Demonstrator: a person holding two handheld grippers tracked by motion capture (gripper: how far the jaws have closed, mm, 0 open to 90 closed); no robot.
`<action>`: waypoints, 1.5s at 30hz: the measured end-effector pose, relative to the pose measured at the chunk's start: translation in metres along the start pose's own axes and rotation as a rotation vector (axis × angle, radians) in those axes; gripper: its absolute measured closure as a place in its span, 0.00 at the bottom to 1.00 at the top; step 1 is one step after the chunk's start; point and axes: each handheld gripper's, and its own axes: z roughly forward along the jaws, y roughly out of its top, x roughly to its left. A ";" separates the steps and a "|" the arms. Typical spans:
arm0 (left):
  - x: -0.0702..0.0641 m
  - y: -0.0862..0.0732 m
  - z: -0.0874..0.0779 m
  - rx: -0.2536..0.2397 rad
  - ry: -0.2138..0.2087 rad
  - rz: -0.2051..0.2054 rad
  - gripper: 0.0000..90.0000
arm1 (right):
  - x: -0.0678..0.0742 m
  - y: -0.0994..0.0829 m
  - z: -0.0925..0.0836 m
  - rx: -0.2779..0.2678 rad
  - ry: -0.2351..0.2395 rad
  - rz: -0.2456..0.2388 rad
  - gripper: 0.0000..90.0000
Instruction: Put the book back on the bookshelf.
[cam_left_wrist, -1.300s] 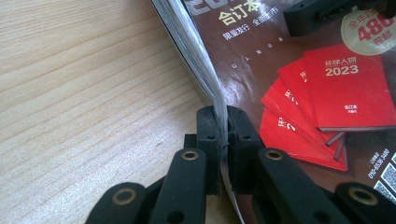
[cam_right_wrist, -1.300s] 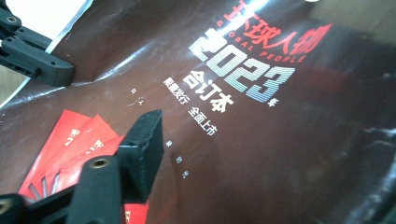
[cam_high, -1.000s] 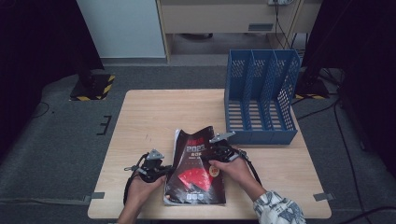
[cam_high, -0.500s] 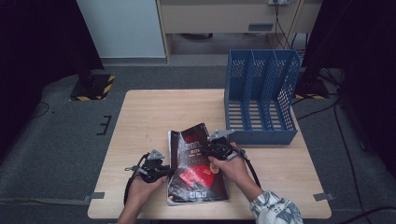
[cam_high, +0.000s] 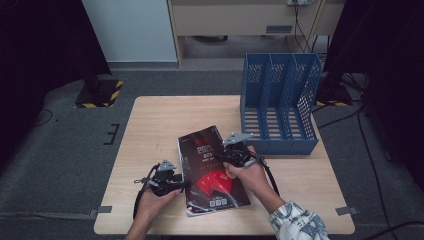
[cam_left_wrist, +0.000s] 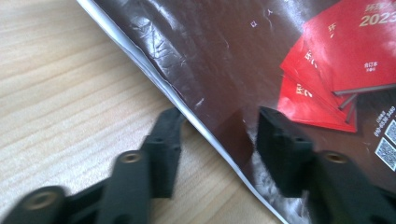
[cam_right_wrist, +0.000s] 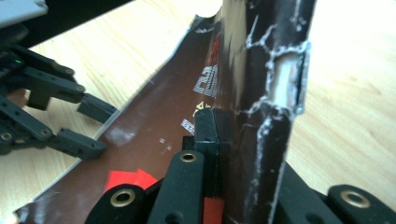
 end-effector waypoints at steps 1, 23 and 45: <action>0.000 0.001 -0.001 -0.015 -0.006 -0.005 0.47 | 0.002 0.004 -0.003 -0.005 -0.002 -0.015 0.97; -0.001 0.003 0.013 -0.010 -0.129 0.016 0.29 | 0.010 0.039 -0.026 -0.128 0.035 -0.075 0.97; -0.007 0.019 0.012 -0.004 -0.205 0.035 0.84 | 0.011 0.051 -0.038 -0.195 0.036 -0.097 0.97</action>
